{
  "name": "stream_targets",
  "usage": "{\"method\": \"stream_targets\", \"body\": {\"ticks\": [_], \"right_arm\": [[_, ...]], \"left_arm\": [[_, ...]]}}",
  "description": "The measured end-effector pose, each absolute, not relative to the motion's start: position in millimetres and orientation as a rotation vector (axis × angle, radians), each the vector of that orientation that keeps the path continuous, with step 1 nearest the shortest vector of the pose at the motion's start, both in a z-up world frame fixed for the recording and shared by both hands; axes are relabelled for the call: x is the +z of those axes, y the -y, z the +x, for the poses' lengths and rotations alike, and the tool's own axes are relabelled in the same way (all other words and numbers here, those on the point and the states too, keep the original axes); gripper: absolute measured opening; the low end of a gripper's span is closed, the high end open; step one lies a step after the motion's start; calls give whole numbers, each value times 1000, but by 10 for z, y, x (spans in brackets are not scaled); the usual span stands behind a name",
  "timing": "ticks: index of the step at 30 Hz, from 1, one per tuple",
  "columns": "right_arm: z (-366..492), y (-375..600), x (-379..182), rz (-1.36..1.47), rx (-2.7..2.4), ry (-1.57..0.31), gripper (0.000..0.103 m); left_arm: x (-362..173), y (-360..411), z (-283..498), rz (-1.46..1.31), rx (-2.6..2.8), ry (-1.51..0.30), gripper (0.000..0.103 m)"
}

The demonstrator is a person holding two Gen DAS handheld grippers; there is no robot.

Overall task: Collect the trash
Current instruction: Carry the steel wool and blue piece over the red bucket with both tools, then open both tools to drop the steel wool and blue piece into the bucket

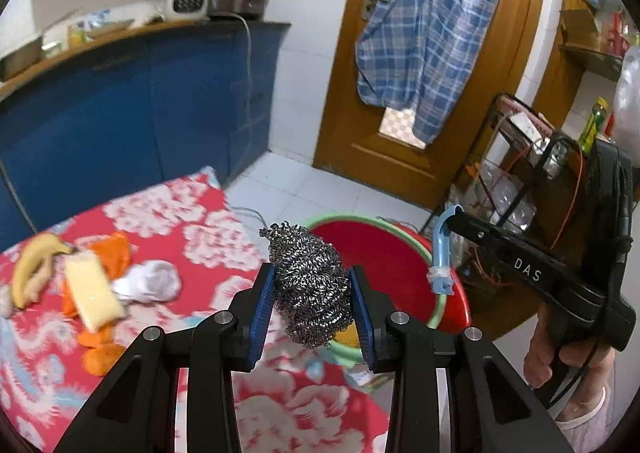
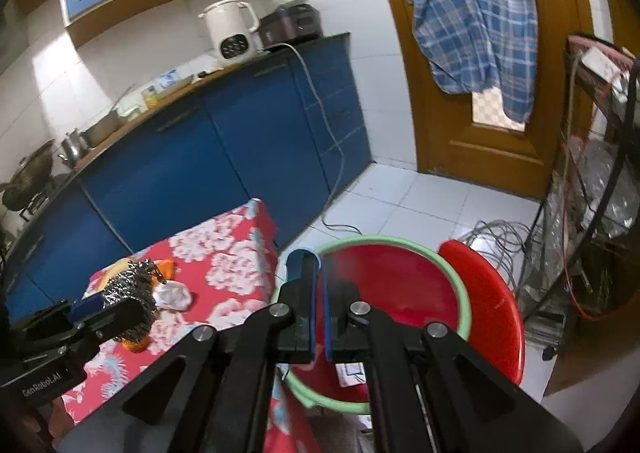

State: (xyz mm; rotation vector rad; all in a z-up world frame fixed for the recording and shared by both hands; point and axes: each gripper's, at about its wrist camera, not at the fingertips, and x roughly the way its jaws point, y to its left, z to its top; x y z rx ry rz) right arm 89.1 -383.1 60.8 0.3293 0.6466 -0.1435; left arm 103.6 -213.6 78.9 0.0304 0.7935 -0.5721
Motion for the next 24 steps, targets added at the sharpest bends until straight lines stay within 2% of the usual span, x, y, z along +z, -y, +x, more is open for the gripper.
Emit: {"method": "stream_targets", "body": {"ticks": [16, 21, 24], "right_arm": [[1064, 4343, -172, 440, -227, -775, 4], [1130, 4403, -282, 449, -245, -796, 5], [1171, 4426, -346, 458, -262, -816, 8]], "left_arm": [[108, 2869, 1239, 109, -701, -903, 39], [-41, 2946, 1292, 127, -676, -933, 44], [-77, 2923, 1336, 117, -656, -941, 50]]}}
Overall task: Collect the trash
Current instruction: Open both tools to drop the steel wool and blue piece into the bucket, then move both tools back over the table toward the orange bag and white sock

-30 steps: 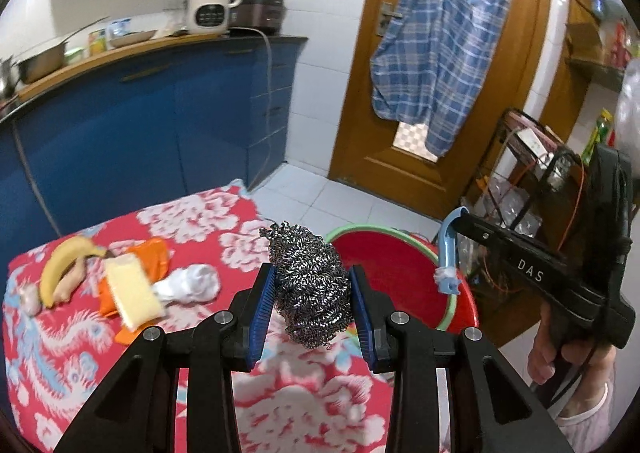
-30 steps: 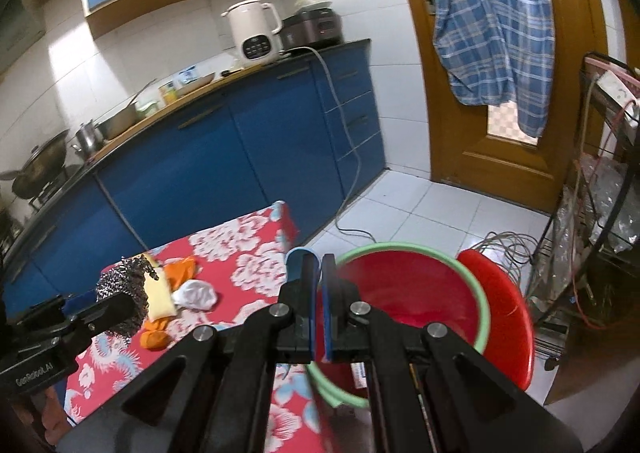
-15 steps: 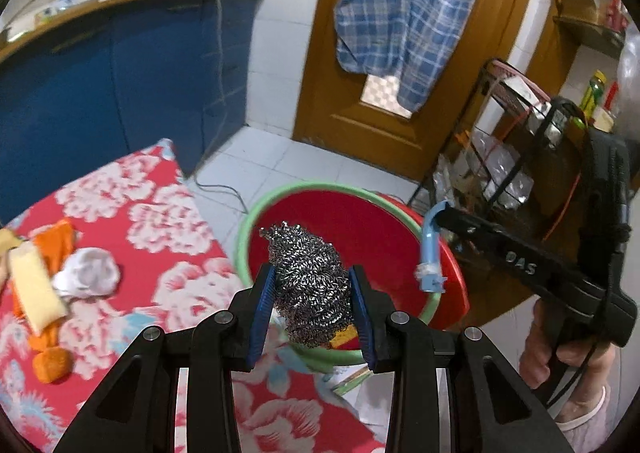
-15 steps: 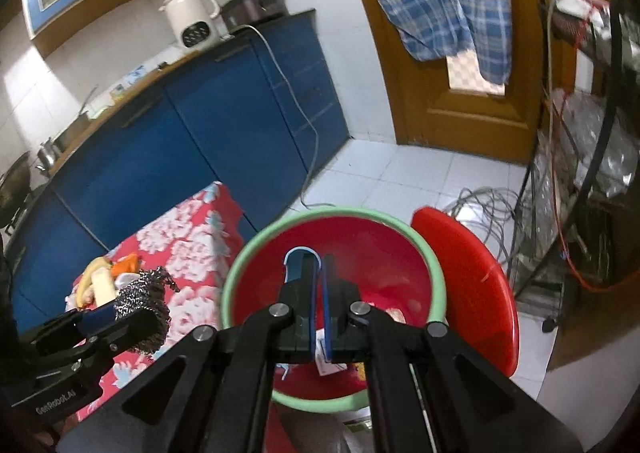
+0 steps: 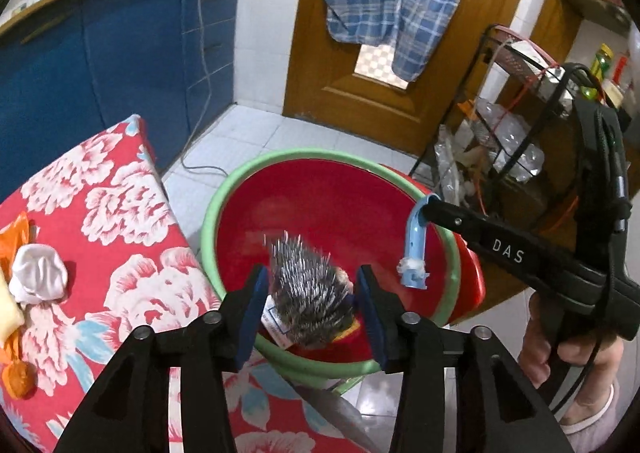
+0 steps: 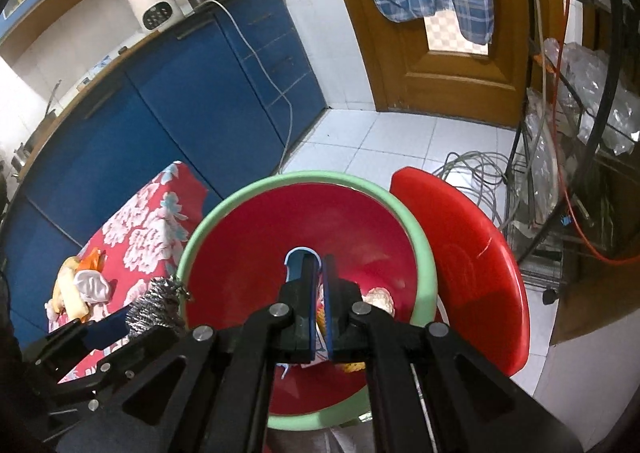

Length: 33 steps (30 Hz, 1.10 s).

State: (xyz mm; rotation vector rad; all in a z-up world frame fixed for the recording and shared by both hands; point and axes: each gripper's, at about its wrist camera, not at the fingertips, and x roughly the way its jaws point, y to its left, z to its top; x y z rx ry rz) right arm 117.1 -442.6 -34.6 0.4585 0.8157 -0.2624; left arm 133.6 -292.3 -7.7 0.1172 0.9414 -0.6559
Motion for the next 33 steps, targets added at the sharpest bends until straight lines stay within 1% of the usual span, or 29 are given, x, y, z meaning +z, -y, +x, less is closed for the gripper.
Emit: {"method": "stream_targets", "body": {"ticks": [2, 3, 6, 7, 9, 11, 16, 20, 25, 33], "right_arm": [[1188, 4440, -384, 467, -266, -826, 10], [1197, 4441, -399, 467, -272, -831, 10], [1201, 4435, -408, 467, -275, -831, 16], [1199, 4432, -404, 464, -278, -830, 19], [1192, 4429, -385, 462, -285, -826, 22], [1180, 4418, -359, 460, -284, -821, 23], [1115, 4326, -256, 449, -265, -812, 33], [1060, 4193, -146, 432, -252, -806, 36], [963, 4018, -4, 446, -207, -776, 46], [916, 3704, 56, 443, -138, -789, 47]], "left_arm": [[-72, 2880, 1361, 103, -642, -940, 59], [-68, 2857, 1370, 98, -635, -936, 60], [-39, 2796, 1392, 83, -624, -931, 60], [-28, 2772, 1396, 78, -619, -930, 60], [1, 2715, 1399, 70, -610, -927, 60], [27, 2649, 1397, 58, -599, -918, 60], [86, 2512, 1393, 44, -573, -906, 60], [127, 2342, 1380, 21, -544, -898, 60], [151, 2081, 1357, 11, -497, -893, 60], [180, 1567, 1336, -43, -386, -875, 60]]}}
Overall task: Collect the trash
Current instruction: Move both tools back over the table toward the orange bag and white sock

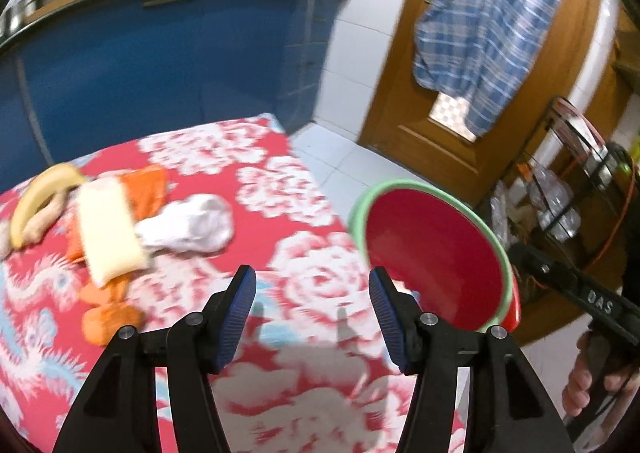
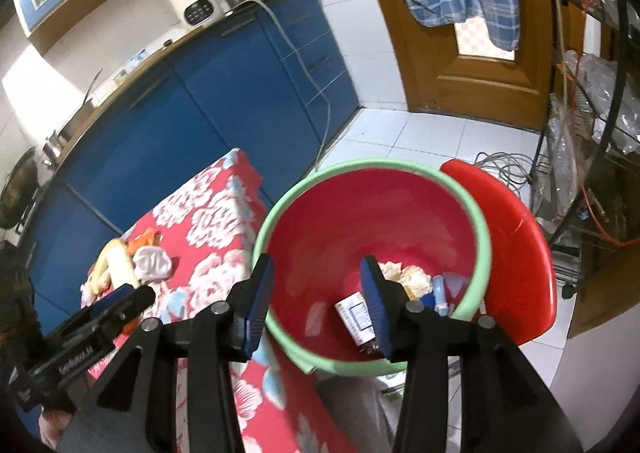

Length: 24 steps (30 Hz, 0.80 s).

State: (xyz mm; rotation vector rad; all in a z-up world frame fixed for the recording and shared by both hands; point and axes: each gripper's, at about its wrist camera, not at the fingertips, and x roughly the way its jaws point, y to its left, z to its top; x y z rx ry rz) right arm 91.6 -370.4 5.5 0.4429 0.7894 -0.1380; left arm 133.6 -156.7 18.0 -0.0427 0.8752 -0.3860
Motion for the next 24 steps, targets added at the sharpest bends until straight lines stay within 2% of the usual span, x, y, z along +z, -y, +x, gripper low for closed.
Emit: {"method": "stream_targets", "body": {"ticks": [13, 24], "right_arm": [[935, 3195, 111, 423, -45, -794, 50], [1012, 2962, 23, 398, -26, -831, 50]], "left_arm": [[64, 703, 1401, -84, -165, -865, 60], [-265, 408, 1470, -54, -60, -939, 60]]}}
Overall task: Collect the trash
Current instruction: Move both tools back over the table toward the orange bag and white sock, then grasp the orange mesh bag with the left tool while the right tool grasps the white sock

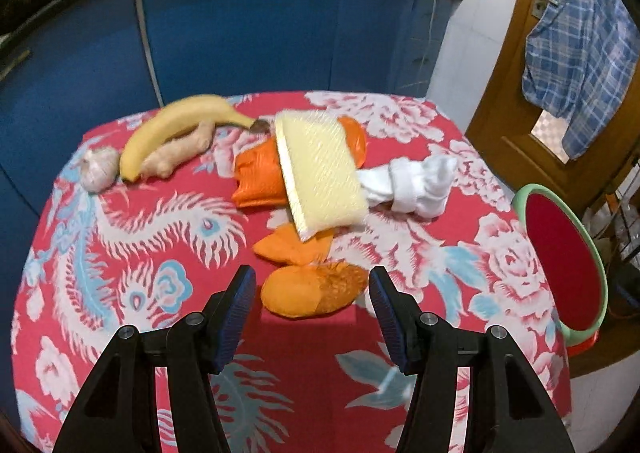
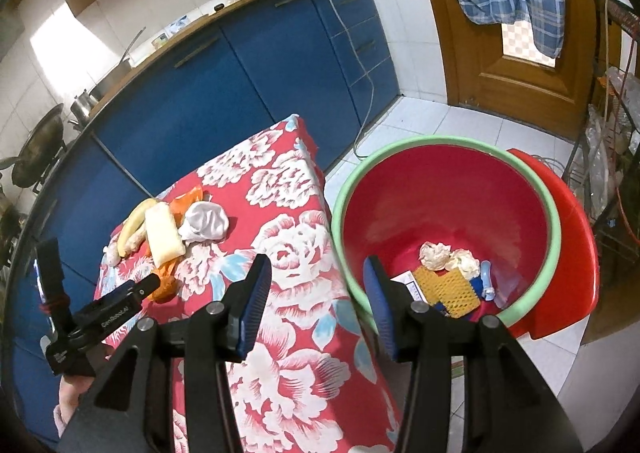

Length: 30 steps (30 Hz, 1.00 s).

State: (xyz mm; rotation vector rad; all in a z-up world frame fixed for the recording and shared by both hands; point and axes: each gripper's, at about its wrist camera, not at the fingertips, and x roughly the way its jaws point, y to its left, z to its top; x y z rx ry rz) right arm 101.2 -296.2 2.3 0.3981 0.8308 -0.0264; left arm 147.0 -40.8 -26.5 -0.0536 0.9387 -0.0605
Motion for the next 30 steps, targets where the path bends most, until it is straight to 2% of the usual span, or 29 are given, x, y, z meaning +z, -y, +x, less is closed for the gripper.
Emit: {"method": "stream_targets", "body": {"ticks": [10, 12, 13, 17, 22, 30], "right_arm": [[1053, 2839, -4, 379, -10, -846, 51], [1062, 2813, -17, 378, -4, -850, 50], [1065, 2802, -24, 377, -2, -852, 50], [1072, 2765, -32, 375, 5, -860, 51], [1077, 2696, -9, 361, 22, -862, 50], [1153, 2474, 7, 336, 74, -871, 51]], "left_arm": [[-444, 358, 1492, -96, -76, -971, 63], [-492, 344, 1500, -126, -103, -990, 59], [-489, 361, 1482, -112, -106, -978, 50], [-492, 393, 1447, -130, -150, -981, 34], [-435, 345, 1331, -141, -171, -982, 31], [-190, 102, 1113, -167, -158, -937, 31]]}}
